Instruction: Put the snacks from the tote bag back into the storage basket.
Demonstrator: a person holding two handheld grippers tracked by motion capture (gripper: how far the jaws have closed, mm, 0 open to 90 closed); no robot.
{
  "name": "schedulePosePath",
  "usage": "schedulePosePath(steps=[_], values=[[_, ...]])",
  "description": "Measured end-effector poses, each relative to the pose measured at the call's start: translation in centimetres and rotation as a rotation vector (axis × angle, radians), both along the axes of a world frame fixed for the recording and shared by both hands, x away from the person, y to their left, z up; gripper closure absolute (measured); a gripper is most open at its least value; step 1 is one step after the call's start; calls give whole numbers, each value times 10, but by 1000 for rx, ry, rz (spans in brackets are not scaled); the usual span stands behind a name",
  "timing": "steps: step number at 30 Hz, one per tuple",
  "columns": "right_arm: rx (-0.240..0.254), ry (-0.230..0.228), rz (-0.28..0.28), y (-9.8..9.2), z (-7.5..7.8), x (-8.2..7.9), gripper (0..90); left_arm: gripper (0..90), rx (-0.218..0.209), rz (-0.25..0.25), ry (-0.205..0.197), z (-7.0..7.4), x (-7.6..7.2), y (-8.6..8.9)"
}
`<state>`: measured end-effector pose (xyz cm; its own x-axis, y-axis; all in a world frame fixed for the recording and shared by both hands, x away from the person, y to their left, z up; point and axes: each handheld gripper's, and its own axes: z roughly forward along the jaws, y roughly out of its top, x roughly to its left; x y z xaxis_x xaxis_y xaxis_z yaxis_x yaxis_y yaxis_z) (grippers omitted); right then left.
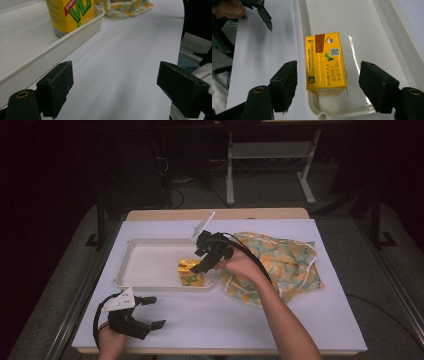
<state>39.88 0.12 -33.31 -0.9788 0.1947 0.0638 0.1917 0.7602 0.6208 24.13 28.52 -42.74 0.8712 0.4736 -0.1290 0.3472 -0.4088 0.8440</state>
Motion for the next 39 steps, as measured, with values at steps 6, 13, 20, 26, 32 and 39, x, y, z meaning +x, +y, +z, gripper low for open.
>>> schedulePosePath(steps=[6, 13, 20, 26, 32, 39], values=[[16, -17, -20, -10, 5, -4, 294, 132, 2, 2, 0, 0, 0, 0], [30, -46, -47, -23, 11, -7, 291, 132, 2, 3, -1, 0, 0, 0], [40, -58, -77, -35, 14, -8, 295, 132, 2, 4, 0, 0, 0, 0], [46, -65, -102, -49, 15, -10, 288, 132, 2, 9, 6, 0, 0, 0], [39, -52, -129, -63, 13, -13, 280, 132, 0, 12, 5, 0, 0, 0], [50, -61, -152, -79, 11, -17, 281, 132, 7, 12, 4, 0, 0, -1]])
